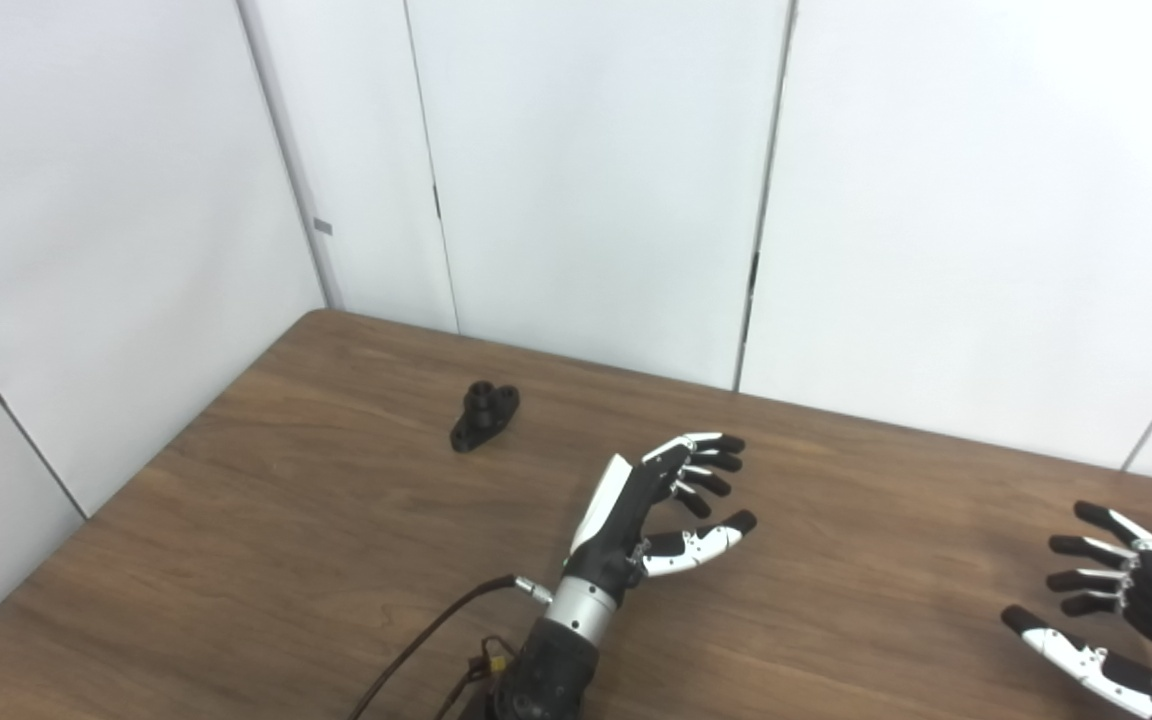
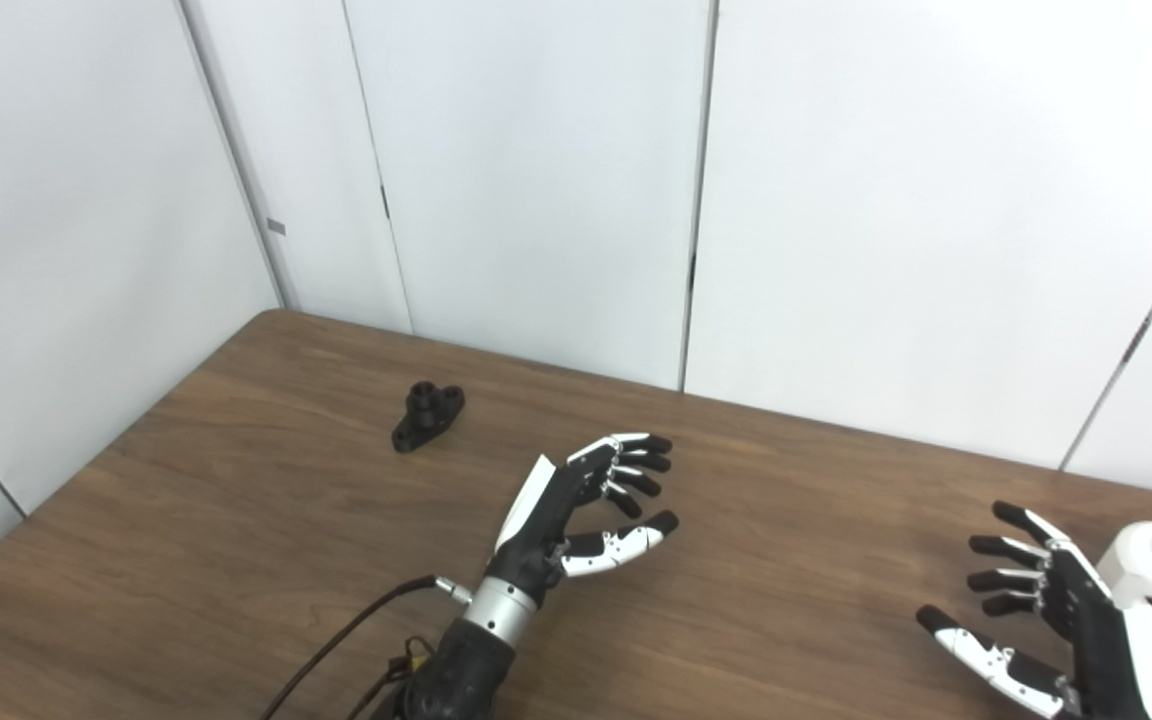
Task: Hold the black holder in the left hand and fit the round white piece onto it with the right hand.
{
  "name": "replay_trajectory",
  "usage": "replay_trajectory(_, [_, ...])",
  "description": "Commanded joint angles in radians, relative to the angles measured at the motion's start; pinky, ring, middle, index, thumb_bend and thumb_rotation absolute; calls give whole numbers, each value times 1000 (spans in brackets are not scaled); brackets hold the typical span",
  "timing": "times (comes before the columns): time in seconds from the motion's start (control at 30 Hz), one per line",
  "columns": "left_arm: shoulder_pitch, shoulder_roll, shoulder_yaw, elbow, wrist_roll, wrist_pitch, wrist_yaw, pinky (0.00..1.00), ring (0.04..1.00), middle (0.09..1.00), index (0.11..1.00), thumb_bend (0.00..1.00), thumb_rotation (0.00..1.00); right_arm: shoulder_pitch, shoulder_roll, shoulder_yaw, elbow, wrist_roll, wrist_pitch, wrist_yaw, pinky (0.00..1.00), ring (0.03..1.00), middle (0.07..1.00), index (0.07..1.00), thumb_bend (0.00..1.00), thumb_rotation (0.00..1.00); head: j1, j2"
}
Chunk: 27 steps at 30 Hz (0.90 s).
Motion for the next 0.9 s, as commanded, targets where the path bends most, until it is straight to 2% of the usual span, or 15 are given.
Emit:
replay_trajectory(0.0, [-10,-9,-6,6,-2,-26,12,523,646,721,740,559,117,-22,-4,-7,-29,8,-22,-2,483,572,685,790,528,0,-1,0])
replay_trajectory(0.43, [-8,-8,-1,4,5,-24,23,523,654,726,718,561,124,-20,-4,-8,-27,9,-34,0,483,570,680,790,525,0,7,-5])
replay_trajectory(0.6, [-9,-4,15,-24,28,-10,51,481,641,714,684,659,86,-15,-4,-10,-45,10,-22,2,476,566,679,787,525,0,12,-1])
replay_trajectory(0.73, [-19,30,24,-68,39,36,31,446,601,676,659,688,55,-15,-4,-11,-61,-45,9,-21,455,550,665,773,548,0,17,0])
replay_trajectory(0.87, [-42,86,31,-82,17,22,-4,466,596,651,635,703,6,-16,-6,-15,-72,-58,21,-16,446,549,665,776,546,0,19,1])
